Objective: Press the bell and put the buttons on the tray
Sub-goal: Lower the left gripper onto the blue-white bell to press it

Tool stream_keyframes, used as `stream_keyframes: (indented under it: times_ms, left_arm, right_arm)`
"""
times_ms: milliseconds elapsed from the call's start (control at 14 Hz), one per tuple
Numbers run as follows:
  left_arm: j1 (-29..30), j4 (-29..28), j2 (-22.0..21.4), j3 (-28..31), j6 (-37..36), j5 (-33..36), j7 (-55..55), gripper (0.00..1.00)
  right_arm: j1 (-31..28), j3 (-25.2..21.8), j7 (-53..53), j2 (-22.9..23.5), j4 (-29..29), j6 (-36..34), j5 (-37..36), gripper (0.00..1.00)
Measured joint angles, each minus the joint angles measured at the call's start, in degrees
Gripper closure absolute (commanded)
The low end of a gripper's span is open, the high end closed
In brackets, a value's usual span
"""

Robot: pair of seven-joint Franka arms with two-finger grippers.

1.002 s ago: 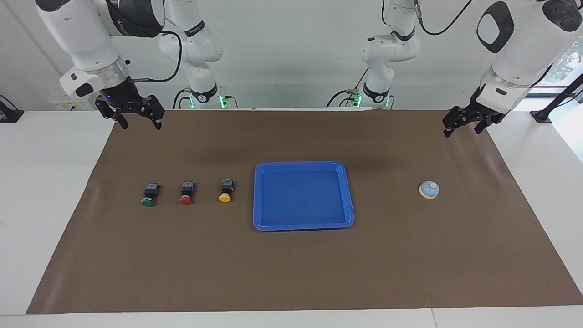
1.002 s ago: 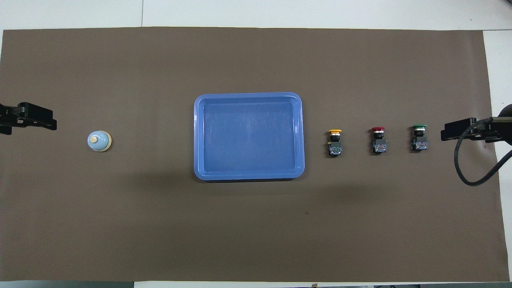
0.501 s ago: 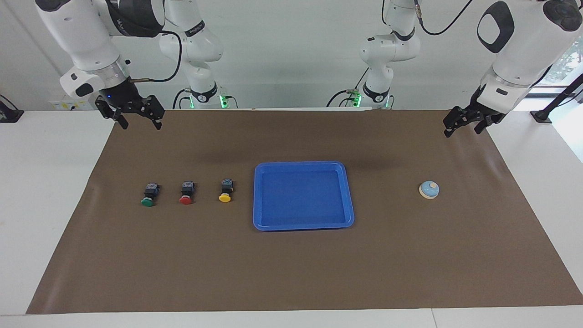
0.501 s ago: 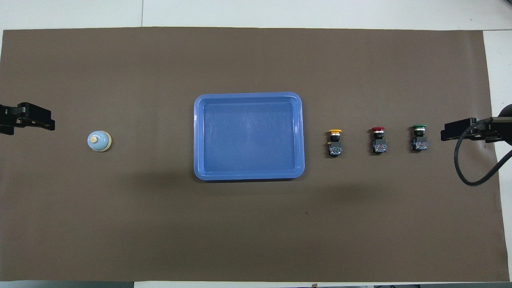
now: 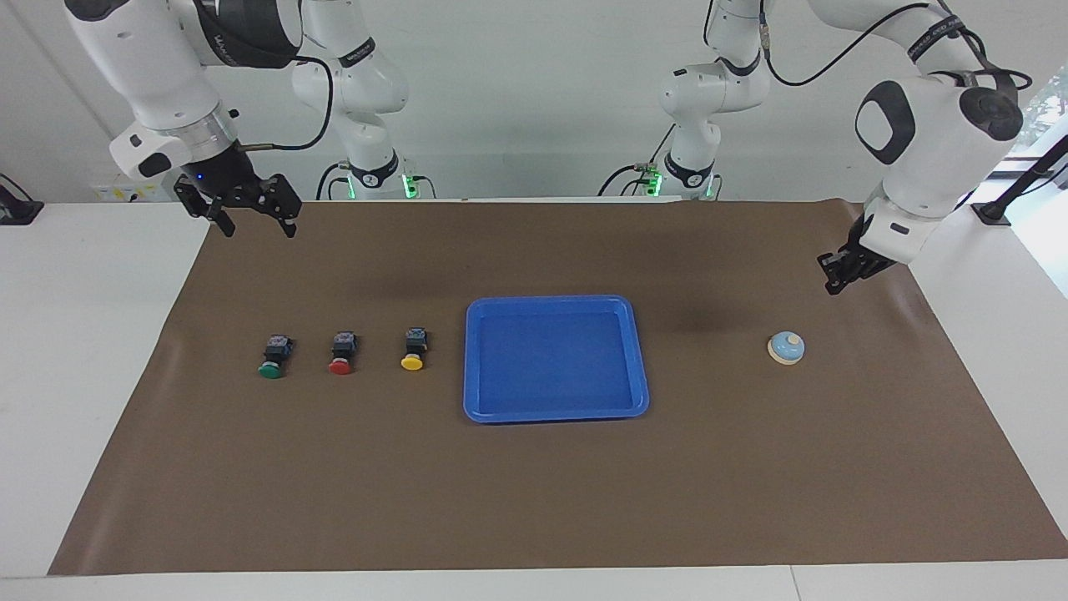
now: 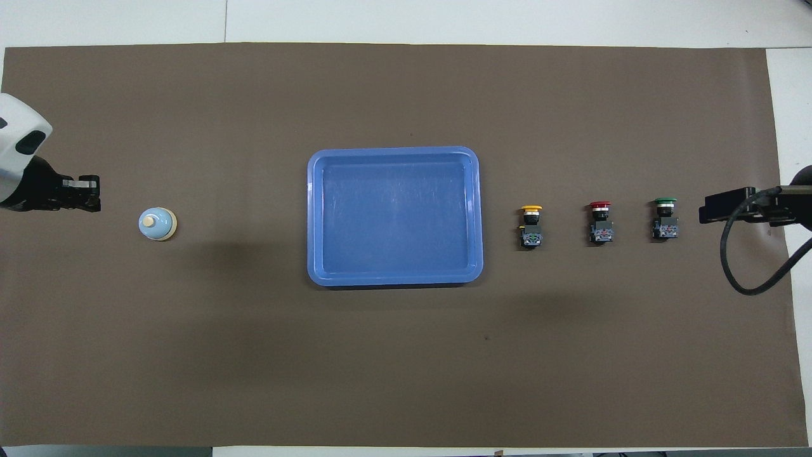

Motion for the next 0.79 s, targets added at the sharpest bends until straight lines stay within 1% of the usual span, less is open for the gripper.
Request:
stream_keyframes:
  times_ms: [143, 358, 501, 787]
  left_arm:
    - [0.08, -1.49, 2.40, 0.03, 3.93, 0.00, 0.00, 1.00]
    - [1.58, -6.17, 4.25, 0.04, 11.68, 0.01, 0.05, 1.00]
    - [2.18, -7.73, 4.88, 0.03, 13.72, 0.01, 0.07, 1.00]
    - [2.13, -8.45, 5.63, -0.24, 14.91, 0.01, 0.07, 1.00]
  right_arm:
    - [0.00, 0.00, 0.00, 0.00, 0.00, 0.00, 0.00, 0.00]
    - [0.00, 0.00, 0.00, 0.00, 0.00, 0.00, 0.00, 0.00]
    - [0.00, 0.00, 0.00, 0.00, 0.00, 0.00, 0.00, 0.00]
    - [0.00, 0.00, 0.00, 0.00, 0.00, 0.00, 0.00, 0.00]
